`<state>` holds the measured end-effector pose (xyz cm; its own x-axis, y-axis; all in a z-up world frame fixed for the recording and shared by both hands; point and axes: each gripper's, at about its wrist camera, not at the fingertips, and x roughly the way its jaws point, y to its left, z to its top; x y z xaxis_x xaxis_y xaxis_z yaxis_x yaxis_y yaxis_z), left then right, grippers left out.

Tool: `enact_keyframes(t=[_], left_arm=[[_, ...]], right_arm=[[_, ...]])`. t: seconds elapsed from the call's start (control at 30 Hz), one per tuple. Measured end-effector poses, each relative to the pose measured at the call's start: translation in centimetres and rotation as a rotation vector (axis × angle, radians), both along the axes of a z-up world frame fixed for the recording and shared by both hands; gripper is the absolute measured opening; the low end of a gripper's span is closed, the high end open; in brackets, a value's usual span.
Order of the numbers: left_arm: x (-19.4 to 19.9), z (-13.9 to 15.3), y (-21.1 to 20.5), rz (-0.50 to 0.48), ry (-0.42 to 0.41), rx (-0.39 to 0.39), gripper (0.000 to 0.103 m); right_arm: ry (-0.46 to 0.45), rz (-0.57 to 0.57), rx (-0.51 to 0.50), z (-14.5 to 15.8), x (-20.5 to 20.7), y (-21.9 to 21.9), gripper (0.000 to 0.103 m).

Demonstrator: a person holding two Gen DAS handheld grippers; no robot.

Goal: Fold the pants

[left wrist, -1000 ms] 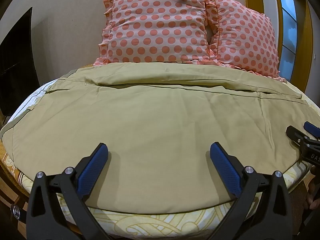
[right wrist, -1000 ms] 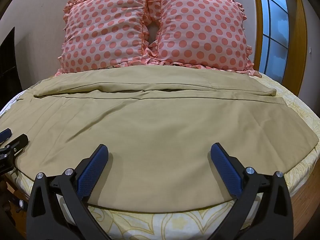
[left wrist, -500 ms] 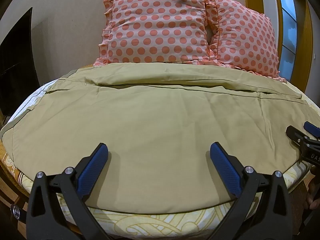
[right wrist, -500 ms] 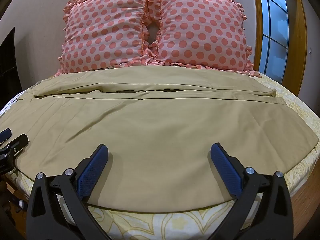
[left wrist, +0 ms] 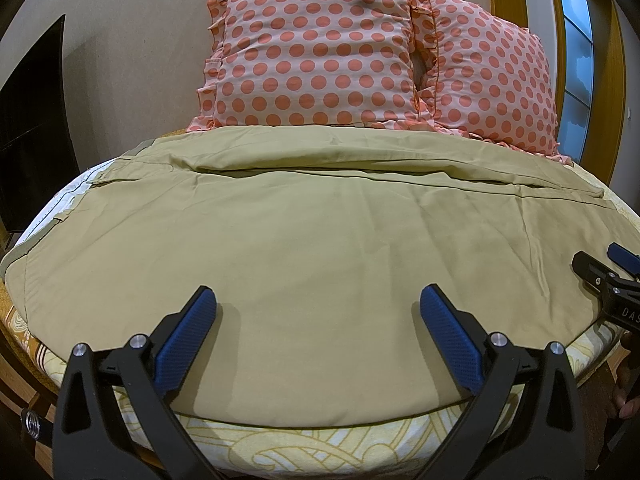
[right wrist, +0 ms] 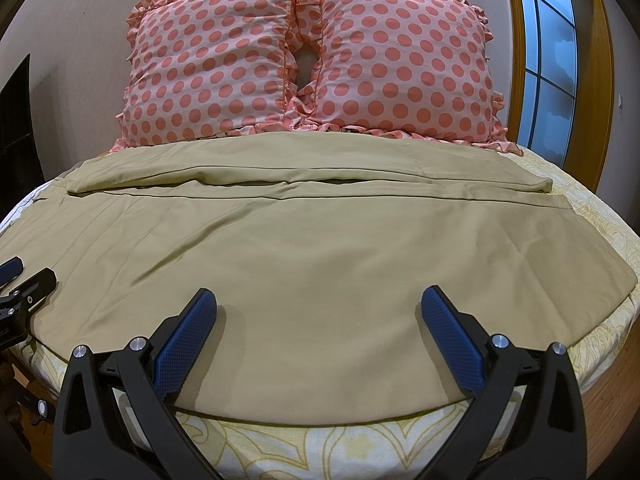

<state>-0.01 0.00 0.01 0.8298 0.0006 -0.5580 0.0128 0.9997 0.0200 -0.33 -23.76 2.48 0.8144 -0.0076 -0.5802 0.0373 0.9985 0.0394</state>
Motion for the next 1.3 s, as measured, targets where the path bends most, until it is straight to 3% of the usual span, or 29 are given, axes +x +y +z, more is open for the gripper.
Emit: enact_keyframes(t=[0.83, 1.07, 1.17, 1.3], left_arm=[[0.0, 0.0, 0.0, 0.0, -0.002, 0.0, 0.101], [0.0, 0.0, 0.0, -0.002, -0.002, 0.001, 0.101], [0.2, 0.2, 0.2, -0.013, 0.018, -0.001, 0.101], [0.7, 1.6, 1.5, 0.023, 0.046, -0.044, 0.101]], right_arm=[[-0.004, 0.0, 0.0, 0.0, -0.1, 0.0, 0.102], [0.0, 0.011, -0.002, -1.7, -0.4, 0.8, 0.102], [0.106, 0.023, 0.025, 0.9, 1.5, -1.1, 0.102], [0.046, -0.083, 0.022, 4.6, 5.4, -5.3, 0.102]])
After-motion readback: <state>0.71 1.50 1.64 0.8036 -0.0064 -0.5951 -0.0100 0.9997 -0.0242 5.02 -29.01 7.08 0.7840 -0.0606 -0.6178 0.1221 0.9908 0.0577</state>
